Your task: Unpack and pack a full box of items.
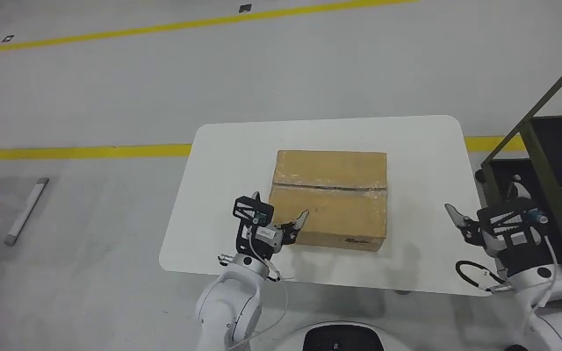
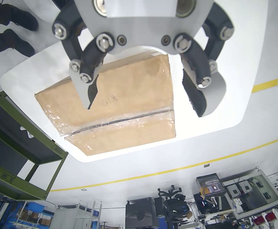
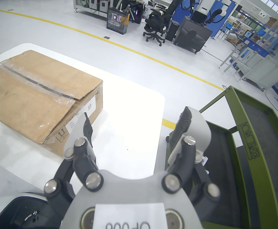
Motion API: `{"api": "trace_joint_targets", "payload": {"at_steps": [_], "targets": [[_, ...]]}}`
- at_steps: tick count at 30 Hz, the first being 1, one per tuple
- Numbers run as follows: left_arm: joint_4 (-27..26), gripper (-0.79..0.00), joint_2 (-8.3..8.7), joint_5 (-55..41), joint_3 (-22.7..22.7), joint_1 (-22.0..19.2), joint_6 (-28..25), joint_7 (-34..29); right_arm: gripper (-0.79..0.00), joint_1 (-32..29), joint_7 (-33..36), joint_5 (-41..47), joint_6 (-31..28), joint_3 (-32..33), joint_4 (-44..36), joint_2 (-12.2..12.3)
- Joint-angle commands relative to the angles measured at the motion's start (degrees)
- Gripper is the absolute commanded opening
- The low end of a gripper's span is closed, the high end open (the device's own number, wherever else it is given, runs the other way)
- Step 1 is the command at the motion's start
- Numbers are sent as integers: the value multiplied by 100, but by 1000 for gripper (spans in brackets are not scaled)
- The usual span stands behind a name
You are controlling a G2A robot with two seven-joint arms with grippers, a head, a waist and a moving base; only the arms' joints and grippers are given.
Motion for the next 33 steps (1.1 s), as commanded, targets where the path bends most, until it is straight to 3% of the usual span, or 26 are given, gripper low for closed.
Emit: {"api": "trace_joint_targets", "payload": {"at_steps": [1,33], "targets": [[0,-1,0,0,0,0,0,0,-11,0,0,0,0,0,0,0],[0,0,0,0,0,0,0,0,-1,0,0,0,0,0,0,0]]}}
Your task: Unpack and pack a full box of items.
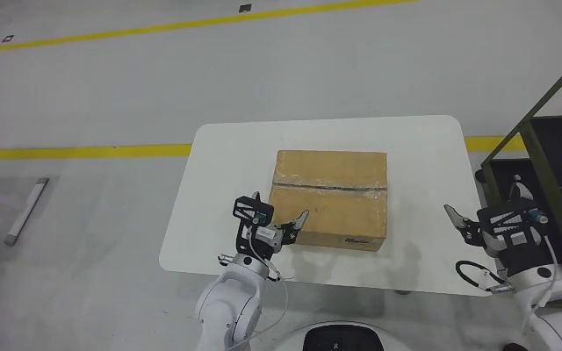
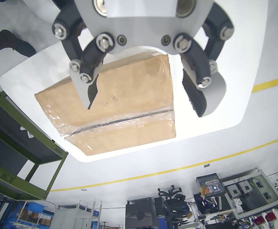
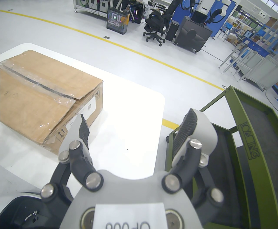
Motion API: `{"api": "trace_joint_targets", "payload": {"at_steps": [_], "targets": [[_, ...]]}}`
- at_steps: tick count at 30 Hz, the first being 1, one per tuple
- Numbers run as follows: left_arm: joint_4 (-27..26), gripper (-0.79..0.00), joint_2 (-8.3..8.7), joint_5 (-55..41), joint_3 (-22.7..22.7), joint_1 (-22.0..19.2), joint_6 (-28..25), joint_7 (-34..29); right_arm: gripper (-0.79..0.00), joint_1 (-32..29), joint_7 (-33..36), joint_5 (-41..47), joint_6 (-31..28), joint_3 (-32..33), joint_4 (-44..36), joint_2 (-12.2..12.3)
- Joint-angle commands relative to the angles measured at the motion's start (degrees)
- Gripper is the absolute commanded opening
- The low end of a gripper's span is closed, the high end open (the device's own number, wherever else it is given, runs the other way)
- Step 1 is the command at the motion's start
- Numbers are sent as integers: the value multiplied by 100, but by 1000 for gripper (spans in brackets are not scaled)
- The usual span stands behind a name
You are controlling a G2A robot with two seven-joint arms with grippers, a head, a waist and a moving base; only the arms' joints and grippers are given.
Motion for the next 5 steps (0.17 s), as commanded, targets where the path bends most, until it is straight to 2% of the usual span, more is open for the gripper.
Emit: {"api": "trace_joint_targets", "payload": {"at_steps": [1,5], "targets": [[0,-1,0,0,0,0,0,0,-1,0,0,0,0,0,0,0],[0,0,0,0,0,0,0,0,-1,0,0,0,0,0,0,0]]}}
